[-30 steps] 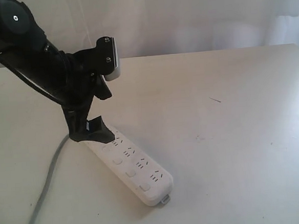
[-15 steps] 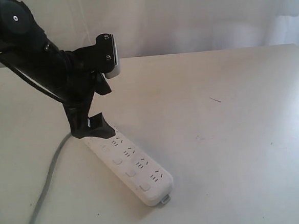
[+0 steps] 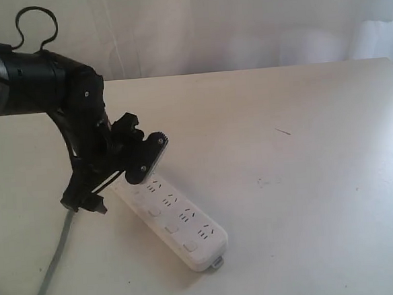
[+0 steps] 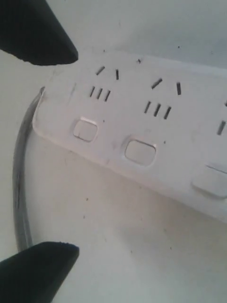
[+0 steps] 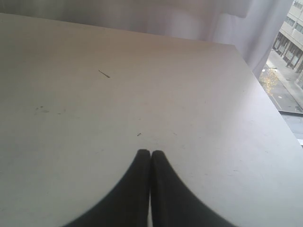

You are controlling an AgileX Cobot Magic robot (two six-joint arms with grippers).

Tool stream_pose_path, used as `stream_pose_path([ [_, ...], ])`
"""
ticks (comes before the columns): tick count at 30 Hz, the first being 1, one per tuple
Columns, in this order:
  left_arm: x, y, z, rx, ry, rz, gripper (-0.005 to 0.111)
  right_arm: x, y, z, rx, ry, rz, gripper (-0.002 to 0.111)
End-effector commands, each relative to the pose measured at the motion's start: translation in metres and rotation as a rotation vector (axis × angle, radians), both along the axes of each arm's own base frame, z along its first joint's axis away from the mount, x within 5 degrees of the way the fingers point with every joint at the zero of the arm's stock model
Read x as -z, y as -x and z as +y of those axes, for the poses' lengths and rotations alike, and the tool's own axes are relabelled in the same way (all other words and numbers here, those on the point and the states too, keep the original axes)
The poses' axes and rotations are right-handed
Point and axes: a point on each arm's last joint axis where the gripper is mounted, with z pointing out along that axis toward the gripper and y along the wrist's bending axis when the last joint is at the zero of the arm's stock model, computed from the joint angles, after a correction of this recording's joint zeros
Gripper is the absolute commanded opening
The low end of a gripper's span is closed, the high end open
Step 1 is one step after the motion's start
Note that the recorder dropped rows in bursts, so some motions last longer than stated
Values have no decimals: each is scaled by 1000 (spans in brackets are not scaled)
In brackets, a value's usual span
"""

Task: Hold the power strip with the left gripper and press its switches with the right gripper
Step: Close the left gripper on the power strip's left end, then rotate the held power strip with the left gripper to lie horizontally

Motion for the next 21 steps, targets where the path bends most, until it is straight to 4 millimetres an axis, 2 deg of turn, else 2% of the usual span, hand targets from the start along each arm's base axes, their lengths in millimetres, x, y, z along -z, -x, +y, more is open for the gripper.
stream_pose_path([
  [1, 9, -10, -9, 82, 15, -78, 101, -1, 0, -1, 8, 6, -21, 0],
  [6, 33, -14, -11, 180, -35, -36, 101, -1, 0, -1, 8, 6, -21, 0],
  [9, 41, -20, -14, 182, -36, -29, 101, -1, 0, -1, 8, 6, -21, 0],
  [16, 33, -36, -26, 157, 15, -24, 100, -1, 0, -1, 8, 6, -21, 0],
  [19, 38, -33, -26, 136, 0, 65, 91, -1, 0, -1, 8, 6, -21, 0],
  [21, 41, -30, -24, 97, -12, 115, 79, -1, 0, -1, 8, 6, -21, 0],
])
